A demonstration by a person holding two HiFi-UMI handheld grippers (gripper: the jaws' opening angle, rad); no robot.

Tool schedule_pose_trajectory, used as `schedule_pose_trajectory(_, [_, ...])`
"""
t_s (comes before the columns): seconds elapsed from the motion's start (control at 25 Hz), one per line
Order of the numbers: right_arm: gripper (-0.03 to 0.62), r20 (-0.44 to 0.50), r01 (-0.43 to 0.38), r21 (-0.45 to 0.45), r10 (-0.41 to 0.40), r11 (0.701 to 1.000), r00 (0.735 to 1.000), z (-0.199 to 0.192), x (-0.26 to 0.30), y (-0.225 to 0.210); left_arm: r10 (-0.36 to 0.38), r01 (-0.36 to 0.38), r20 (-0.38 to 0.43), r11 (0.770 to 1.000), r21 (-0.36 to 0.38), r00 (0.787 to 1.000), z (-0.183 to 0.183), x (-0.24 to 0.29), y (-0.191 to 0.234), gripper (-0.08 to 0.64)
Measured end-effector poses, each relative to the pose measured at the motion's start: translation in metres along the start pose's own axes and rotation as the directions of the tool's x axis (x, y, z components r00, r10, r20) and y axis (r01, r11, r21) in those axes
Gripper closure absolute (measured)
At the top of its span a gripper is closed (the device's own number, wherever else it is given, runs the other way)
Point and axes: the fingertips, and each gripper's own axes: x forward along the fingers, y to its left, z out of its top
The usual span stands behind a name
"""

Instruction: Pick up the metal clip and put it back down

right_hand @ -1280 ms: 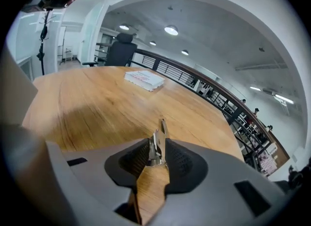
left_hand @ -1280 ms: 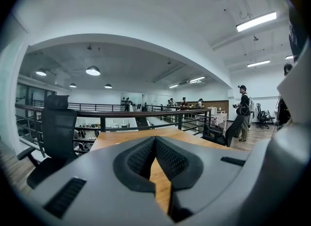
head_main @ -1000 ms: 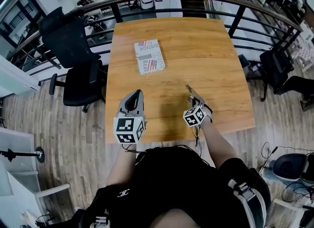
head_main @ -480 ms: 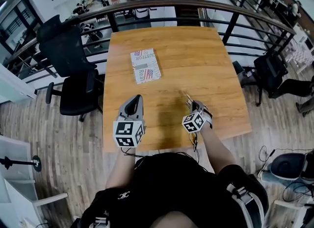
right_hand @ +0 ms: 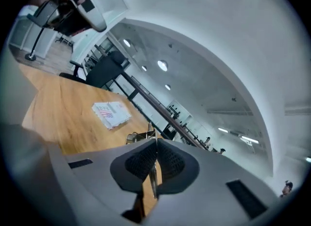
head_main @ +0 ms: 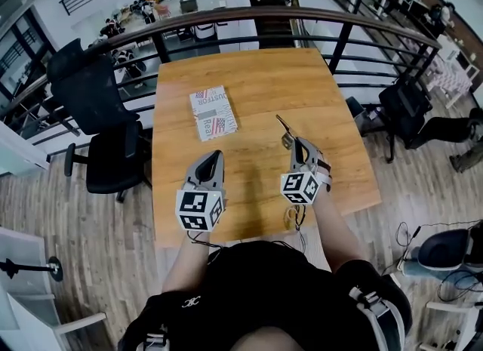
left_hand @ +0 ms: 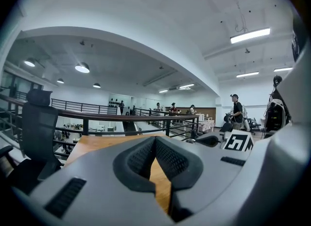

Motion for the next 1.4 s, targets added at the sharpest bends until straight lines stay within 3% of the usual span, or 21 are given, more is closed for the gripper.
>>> schedule_pose_trajectory(0.12, [0.574,0.086,0.073,-0.002,-0.073,0.997,0.994,0.028,-0.013,-0.033,-0.016,0.016,0.001,1.000,0.006,1.000,0.001,0.005,-0.005,0.548])
schedule_pose_trajectory(0.28, [0.575,0.146,0.156,0.062,-0.163,0.986,0.976,0.052,-0.034,-0.073,-0.021,0.021,0.001,1.000,0.017,1.000,0.005,0.007,-0.006,0.548])
schedule_pose_trajectory(0.64, [0.574,0.174,0.253,0.127,-0.273,0.959,0.946,0.063,-0.055,-0.117,-0.028,0.028,-0.004,0.999,0.022,1.000,0.006,0.013,-0.006,0.548])
schedule_pose_trajectory(0.96, [0.574,0.174,0.253,0.164,-0.280,0.953,0.944,0.057,-0.052,-0.120,-0.002,0.002,-0.006,1.000,0.016,1.000,0.001,0.015,-0.002,0.548])
schedule_pose_trajectory(1.4, [0.574,0.153,0.183,0.029,-0.186,0.983,0.971,0.042,-0.026,-0.077,0.020,-0.020,-0.029,1.000,0.011,0.999,-0.005,0.009,0.005,0.548])
